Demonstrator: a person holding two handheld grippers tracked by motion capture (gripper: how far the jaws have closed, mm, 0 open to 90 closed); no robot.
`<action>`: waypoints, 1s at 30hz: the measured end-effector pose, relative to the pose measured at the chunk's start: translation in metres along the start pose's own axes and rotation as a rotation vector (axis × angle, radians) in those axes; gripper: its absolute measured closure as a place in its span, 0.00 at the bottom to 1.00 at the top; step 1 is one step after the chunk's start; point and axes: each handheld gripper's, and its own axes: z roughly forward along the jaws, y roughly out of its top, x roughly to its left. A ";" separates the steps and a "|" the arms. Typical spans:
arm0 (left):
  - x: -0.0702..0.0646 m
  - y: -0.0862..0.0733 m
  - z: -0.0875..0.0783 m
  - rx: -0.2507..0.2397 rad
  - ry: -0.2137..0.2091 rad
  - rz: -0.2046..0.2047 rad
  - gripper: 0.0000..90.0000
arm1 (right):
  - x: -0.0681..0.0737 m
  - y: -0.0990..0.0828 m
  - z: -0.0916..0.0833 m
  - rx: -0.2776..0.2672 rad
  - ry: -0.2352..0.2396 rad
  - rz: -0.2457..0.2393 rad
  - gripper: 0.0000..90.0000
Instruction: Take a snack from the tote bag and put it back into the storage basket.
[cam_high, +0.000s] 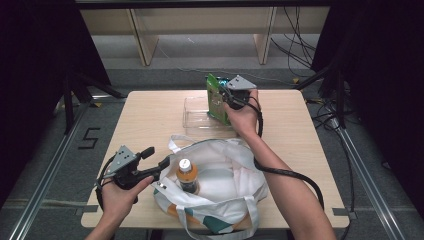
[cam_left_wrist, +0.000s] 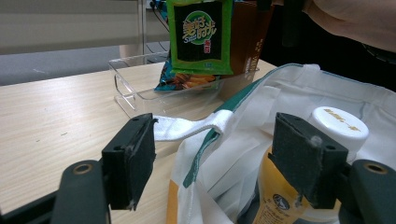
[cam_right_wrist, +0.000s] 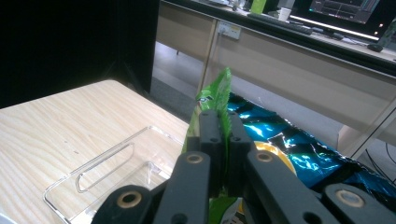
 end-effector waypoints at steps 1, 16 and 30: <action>0.000 0.000 0.000 0.000 0.000 -0.001 0.33 | 0.002 0.000 0.001 -0.002 0.007 0.021 1.00; 0.001 0.000 -0.001 0.003 0.002 -0.001 0.33 | 0.003 -0.004 0.008 -0.003 -0.007 -0.024 1.00; 0.001 -0.001 0.000 0.002 -0.001 -0.002 0.33 | 0.004 -0.008 0.011 0.009 0.011 -0.024 1.00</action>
